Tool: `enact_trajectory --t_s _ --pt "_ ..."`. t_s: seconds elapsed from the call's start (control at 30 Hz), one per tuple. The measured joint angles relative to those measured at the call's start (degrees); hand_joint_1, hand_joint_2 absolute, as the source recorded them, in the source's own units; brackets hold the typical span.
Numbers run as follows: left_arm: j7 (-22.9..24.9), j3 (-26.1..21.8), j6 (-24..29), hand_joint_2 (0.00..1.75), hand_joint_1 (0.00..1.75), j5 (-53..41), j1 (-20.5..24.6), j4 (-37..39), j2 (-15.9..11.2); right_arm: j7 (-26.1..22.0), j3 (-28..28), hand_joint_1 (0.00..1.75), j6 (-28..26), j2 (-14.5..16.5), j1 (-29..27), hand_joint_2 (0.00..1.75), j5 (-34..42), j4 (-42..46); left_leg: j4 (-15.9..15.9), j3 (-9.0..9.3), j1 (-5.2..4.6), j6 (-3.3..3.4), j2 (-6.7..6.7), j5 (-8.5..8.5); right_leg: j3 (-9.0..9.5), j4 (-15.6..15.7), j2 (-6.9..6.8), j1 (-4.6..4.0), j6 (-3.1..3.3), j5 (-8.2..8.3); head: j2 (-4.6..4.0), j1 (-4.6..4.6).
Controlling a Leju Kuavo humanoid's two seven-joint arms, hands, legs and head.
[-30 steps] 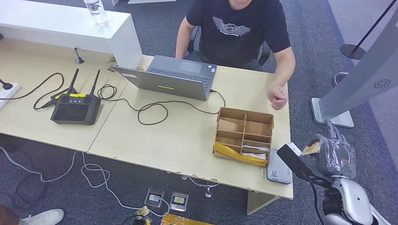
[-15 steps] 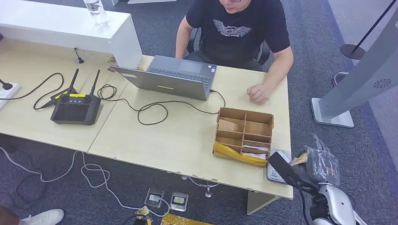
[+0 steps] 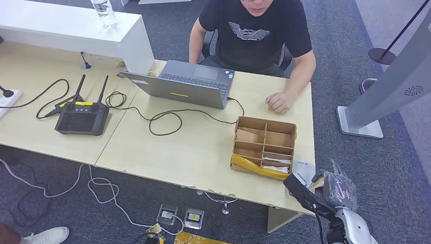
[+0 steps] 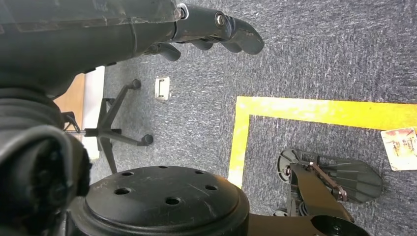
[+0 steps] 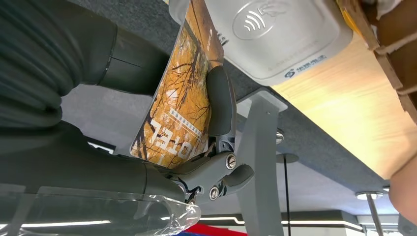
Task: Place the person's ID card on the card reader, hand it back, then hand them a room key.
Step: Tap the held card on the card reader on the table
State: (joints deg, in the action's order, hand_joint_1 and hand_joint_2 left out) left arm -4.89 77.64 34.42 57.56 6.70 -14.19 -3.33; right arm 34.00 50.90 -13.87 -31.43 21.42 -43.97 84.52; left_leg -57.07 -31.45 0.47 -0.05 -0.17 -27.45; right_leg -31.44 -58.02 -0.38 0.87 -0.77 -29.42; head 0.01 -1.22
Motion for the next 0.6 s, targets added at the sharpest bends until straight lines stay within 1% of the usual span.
enact_trajectory --t_s 0.6 --pt "0.2 0.2 0.0 0.00 0.00 -0.6 0.0 -0.9 -0.4 -0.4 0.0 1.75 -0.6 1.0 -2.2 1.75 1.9 -2.2 0.0 0.06 0.00 -0.01 0.04 0.00 0.02 0.0 0.08 0.00 0.00 0.00 0.00 0.01"
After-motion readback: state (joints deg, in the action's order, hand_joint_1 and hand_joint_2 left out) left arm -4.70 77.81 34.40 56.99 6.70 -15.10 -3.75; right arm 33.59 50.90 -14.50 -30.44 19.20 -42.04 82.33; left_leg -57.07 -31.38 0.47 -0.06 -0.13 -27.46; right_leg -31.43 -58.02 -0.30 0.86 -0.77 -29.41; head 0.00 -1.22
